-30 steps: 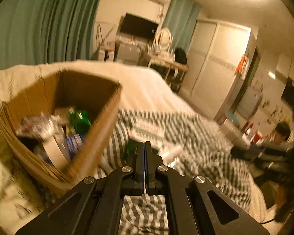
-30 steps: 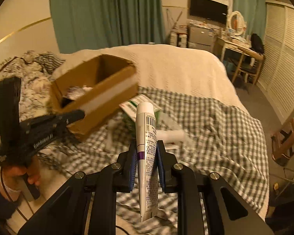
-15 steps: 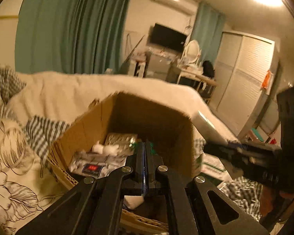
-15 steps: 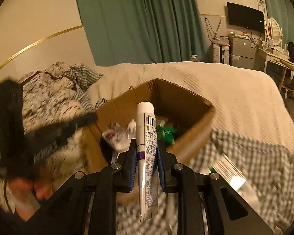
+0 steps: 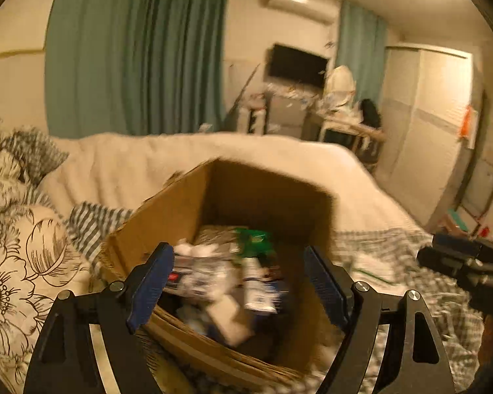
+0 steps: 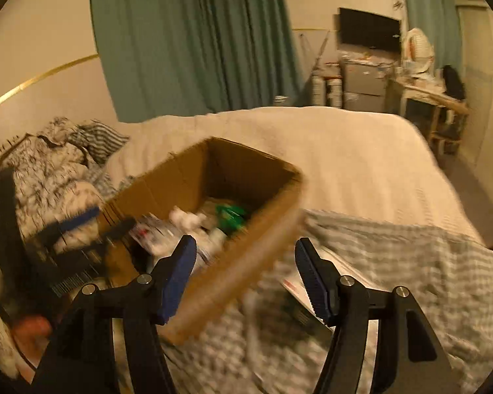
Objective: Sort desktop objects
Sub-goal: 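Carry the foam stick and white tube over the box and release both, then grasp another white foam stick with the left gripper while the right grasps the white plastic device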
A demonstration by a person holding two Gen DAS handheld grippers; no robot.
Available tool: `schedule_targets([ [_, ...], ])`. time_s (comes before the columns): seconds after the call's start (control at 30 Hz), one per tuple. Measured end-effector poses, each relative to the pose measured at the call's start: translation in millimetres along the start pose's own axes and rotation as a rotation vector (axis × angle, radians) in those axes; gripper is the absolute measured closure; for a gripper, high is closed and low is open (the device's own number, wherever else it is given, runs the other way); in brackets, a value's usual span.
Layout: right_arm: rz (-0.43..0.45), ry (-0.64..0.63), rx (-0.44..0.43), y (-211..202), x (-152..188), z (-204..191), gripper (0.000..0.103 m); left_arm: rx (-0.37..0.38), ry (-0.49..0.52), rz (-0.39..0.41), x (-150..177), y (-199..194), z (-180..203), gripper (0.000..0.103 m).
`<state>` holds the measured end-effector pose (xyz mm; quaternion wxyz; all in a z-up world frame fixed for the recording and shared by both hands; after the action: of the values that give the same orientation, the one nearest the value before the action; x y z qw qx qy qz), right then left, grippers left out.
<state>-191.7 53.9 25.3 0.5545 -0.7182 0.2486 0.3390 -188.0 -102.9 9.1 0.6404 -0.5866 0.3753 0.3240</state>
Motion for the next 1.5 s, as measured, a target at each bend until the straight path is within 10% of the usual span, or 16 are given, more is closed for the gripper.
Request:
schedule_targets([
  [0.2,-0.043,-0.002,0.131,-64.8,39.7,52.9,0.041,0.090,0.033,0.037,20.7,-49.6,84.1,0.002],
  [0.4,-0.070,0.026,0.196,-83.3,81.3,98.7,0.041,0.099,0.102,-0.131,81.5,-11.4,139.4,0.002],
  [0.7,-0.163,0.035,0.213,-11.6,134.5,133.5,0.040,0.023,0.086,-0.339,155.9,73.3,144.2,0.002],
  [0.8,-0.144,-0.015,0.240,16.8,134.2,138.0,0.015,0.016,0.059,-0.371,163.9,98.7,141.7,0.002],
  [0.9,-0.113,-0.031,0.243,43.8,126.8,142.0,0.010,-0.040,0.029,-0.391,168.6,122.2,130.7,0.002],
  [1.33,-0.175,-0.084,0.242,127.0,121.2,150.5,0.001,-0.056,0.026,-0.423,184.6,122.2,134.6,0.002],
  [1.5,-0.225,-0.055,0.243,141.6,124.5,155.3,0.000,-0.009,0.045,-0.421,186.5,117.4,138.8,0.027],
])
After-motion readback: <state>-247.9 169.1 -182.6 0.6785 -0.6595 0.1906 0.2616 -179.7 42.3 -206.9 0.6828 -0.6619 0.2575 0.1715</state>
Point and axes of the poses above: each gripper's, at about its wrist camera, not at the fingertips, and y roughly the way its jaws point, z to its right, x to its underside, the point moved 9 cm from there along y, roughly the way its jaws point, and after that the axes turned 5 degrees about y, right-handed, at the moved point
